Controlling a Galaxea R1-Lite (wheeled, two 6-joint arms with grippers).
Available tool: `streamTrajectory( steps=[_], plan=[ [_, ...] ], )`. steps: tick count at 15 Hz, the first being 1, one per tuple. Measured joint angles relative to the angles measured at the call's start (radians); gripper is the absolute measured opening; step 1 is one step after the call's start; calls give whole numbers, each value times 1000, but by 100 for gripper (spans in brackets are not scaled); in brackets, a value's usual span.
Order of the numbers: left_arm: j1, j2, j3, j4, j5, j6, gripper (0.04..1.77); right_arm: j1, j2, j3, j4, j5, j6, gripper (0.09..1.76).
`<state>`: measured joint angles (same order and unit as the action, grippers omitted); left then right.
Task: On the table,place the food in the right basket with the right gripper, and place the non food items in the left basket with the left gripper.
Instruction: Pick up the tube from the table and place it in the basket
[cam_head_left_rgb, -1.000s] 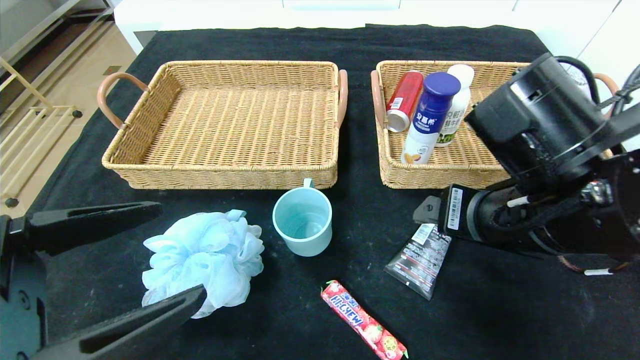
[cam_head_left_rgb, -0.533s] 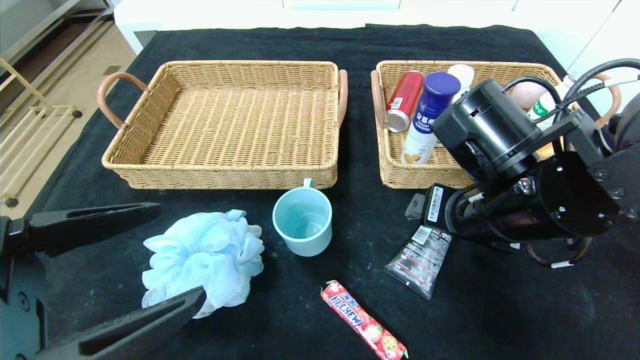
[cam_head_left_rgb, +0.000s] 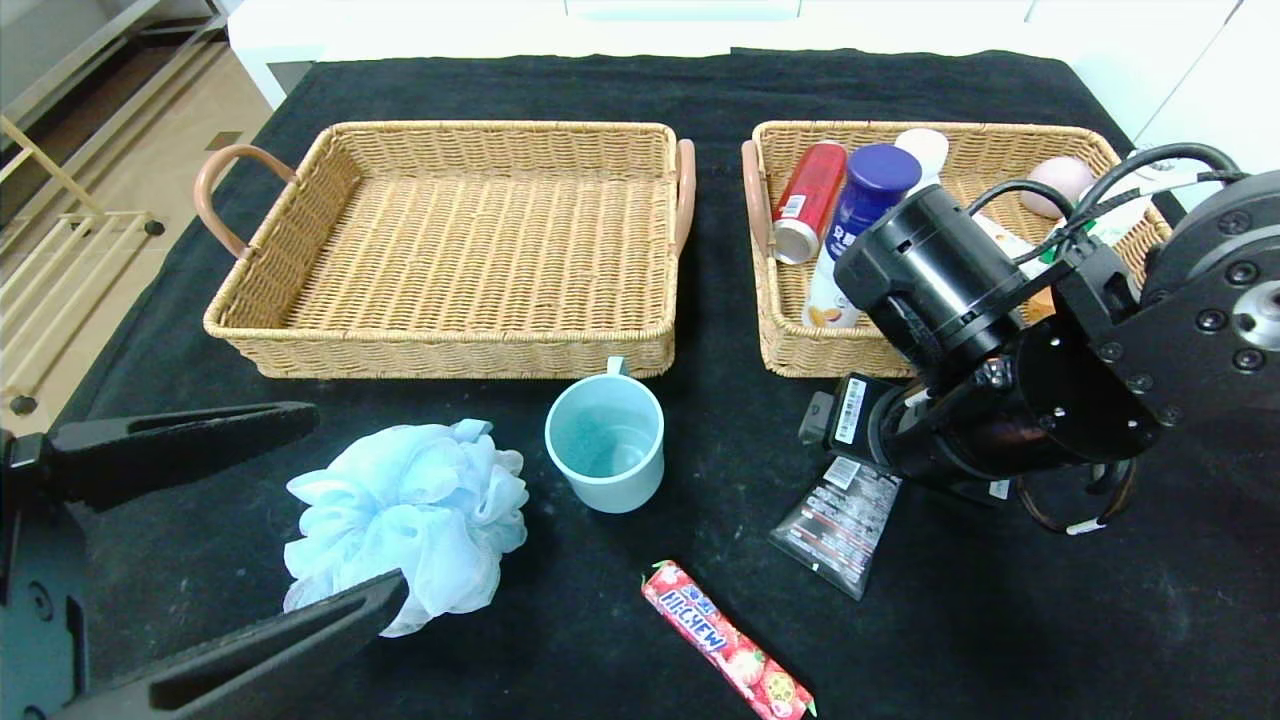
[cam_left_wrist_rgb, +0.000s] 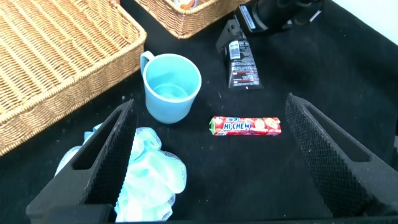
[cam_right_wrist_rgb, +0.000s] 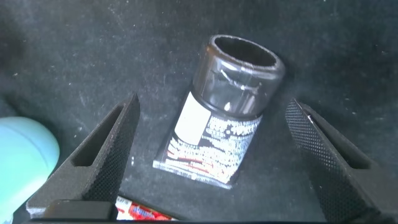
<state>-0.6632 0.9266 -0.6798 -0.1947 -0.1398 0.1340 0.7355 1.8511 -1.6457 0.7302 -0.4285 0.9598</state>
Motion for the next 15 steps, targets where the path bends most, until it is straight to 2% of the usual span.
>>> streamTrajectory(
  steps=[14,15],
  plan=[
    [-1,-3,2,0,0,8,172,-13,53,-2,1,2,21,171],
    [-1,-3,2,0,0,8,172,-14,54,-2,1,1,22,164]
  ],
)
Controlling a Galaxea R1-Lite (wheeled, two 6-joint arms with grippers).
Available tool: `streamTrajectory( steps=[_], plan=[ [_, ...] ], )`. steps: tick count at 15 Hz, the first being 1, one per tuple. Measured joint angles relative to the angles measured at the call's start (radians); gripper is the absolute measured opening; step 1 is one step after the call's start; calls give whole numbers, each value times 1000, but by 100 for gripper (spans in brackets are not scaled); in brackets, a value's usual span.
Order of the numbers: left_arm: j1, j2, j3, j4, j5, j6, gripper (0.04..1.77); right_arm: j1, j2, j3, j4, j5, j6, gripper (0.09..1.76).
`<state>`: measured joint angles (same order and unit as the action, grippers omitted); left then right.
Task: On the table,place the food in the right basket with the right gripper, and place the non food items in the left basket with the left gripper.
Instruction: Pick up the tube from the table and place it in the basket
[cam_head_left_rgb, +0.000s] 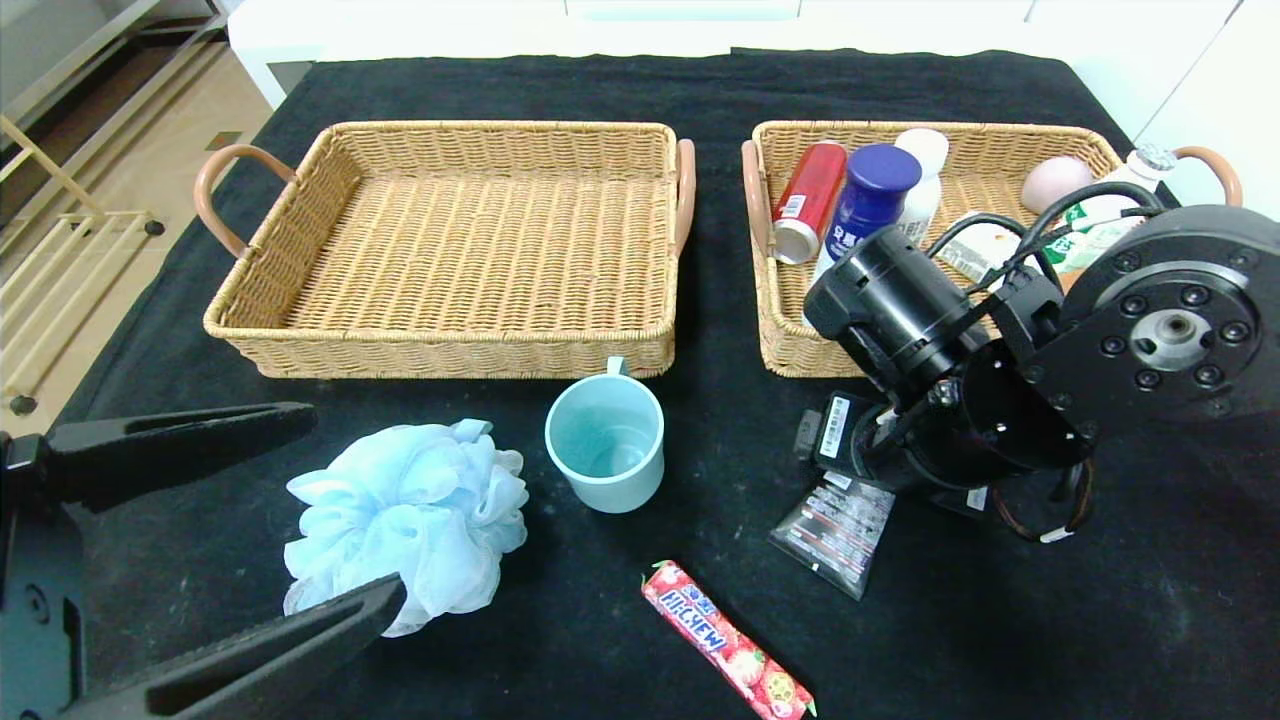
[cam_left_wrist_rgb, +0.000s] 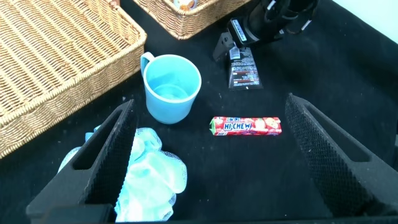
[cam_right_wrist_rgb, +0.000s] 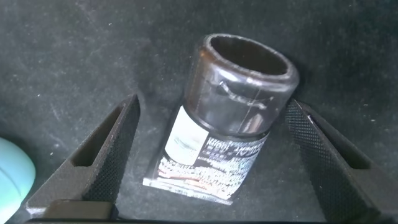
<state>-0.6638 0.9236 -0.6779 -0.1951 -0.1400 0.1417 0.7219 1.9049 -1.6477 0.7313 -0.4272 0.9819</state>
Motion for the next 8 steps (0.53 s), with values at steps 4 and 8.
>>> streamTrajectory(
  steps=[4,8],
  plan=[
    [0,0,0,0,0,0,172,-2,3,3,0,17,0,102],
    [0,0,1,0,0,0,172,-8,4,3,0,20,0,82]
  ],
)
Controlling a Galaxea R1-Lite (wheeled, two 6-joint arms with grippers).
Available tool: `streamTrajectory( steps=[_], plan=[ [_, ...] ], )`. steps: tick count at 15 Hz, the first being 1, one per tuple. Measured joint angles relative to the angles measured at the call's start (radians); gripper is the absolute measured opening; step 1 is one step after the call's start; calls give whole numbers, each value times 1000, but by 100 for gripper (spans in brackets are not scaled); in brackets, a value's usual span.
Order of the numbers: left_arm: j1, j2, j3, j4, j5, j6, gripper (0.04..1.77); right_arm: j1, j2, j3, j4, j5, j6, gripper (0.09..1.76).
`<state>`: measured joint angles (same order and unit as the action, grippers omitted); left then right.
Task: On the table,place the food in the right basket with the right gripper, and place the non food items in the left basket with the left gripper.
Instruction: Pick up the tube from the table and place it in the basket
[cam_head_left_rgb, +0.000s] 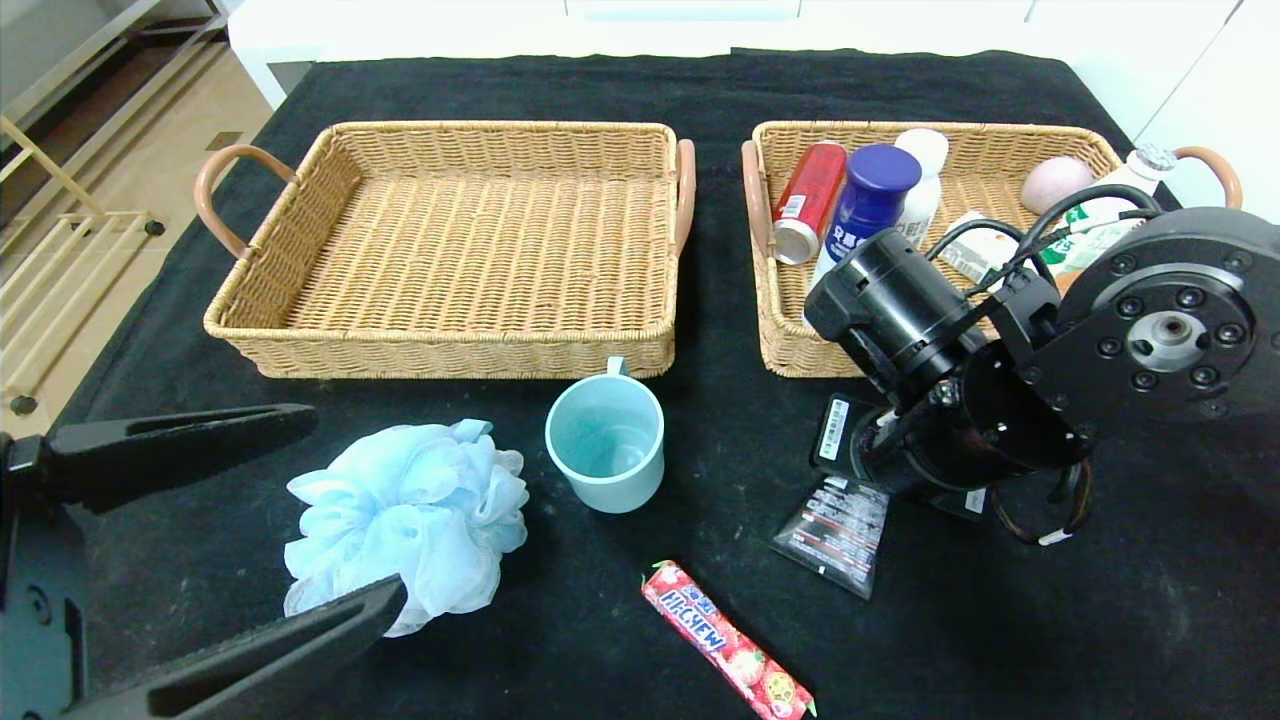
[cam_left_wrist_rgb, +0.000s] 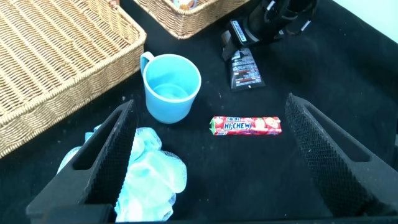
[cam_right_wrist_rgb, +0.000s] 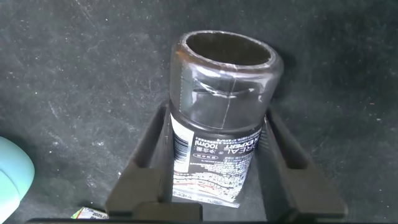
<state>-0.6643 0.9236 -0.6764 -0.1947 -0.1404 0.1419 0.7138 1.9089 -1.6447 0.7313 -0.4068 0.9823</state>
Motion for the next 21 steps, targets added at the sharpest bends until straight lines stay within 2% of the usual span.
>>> streamTrajectory(
  steps=[14,21],
  plan=[
    [0,0,0,0,-1,0,172,11,1,1,7,-4,17,82],
    [0,2,1,0,-1,0,172,37,-106,-9,42,-4,-29,81]
  ],
)
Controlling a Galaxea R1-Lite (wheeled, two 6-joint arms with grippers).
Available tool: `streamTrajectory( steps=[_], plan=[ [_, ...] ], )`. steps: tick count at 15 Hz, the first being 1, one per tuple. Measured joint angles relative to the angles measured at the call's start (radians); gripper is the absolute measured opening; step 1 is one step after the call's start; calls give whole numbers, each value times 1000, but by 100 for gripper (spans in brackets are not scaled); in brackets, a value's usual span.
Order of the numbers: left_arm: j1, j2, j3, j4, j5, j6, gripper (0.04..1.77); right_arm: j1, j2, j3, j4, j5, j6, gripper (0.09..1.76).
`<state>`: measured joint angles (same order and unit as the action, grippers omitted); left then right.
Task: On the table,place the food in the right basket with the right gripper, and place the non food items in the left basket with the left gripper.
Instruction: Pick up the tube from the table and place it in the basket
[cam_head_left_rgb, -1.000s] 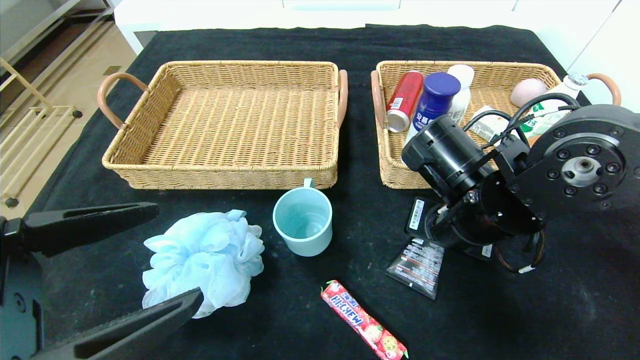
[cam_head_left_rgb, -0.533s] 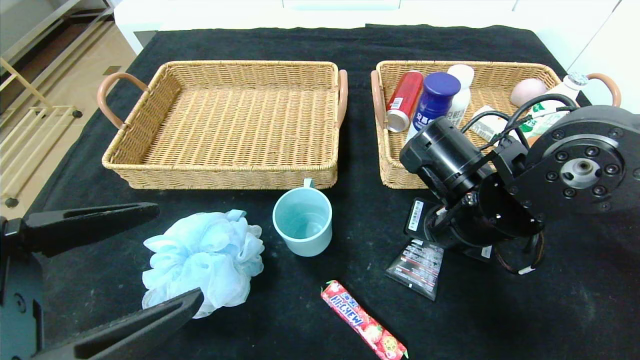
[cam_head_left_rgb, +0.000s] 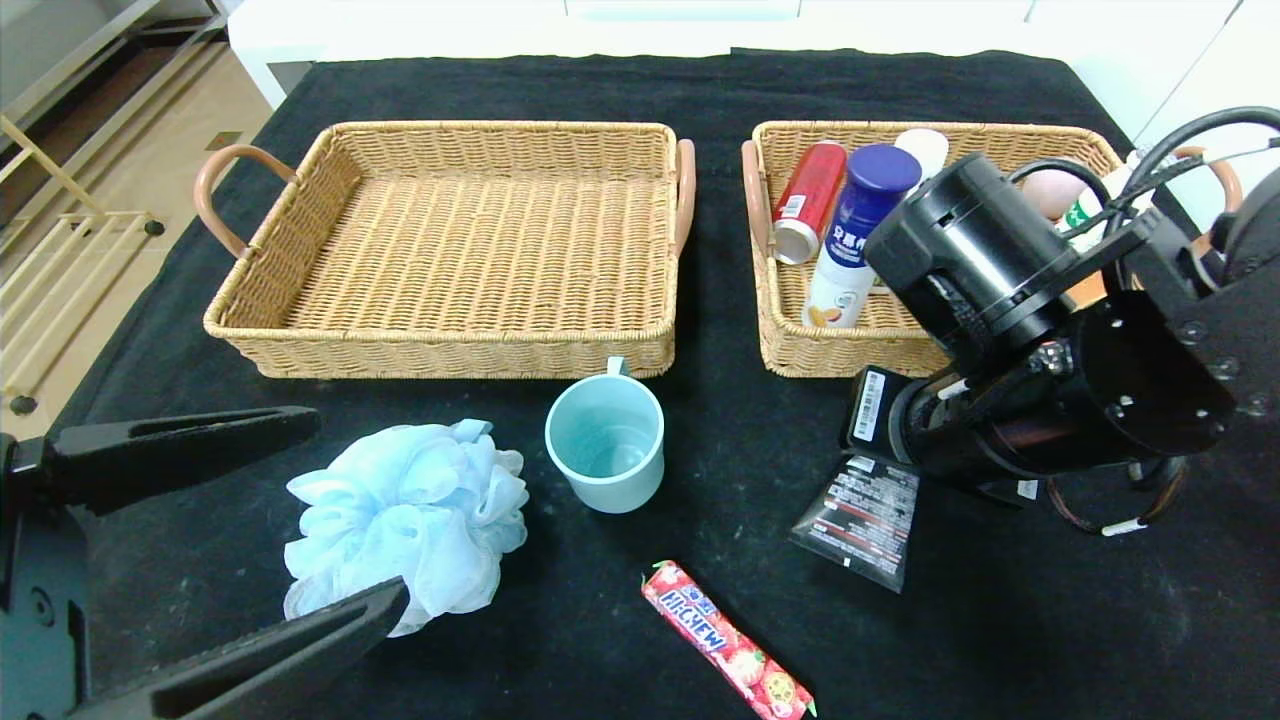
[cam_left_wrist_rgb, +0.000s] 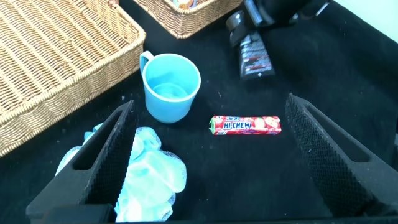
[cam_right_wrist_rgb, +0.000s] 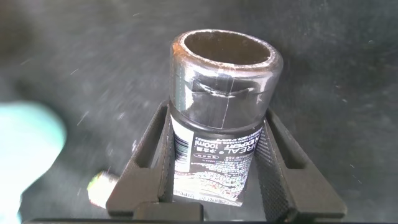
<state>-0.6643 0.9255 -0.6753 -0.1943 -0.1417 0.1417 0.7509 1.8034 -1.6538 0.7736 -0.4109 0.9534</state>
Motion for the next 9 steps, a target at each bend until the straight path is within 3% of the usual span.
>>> streamTrajectory(
  steps=[3,9],
  plan=[
    [0,1,0,0,0,0,172,26,-41,-33,0,1,-85,81],
    [1,2,0,0,0,0,172,91,-39,-212,-10,-1,-222,81]
  ],
)
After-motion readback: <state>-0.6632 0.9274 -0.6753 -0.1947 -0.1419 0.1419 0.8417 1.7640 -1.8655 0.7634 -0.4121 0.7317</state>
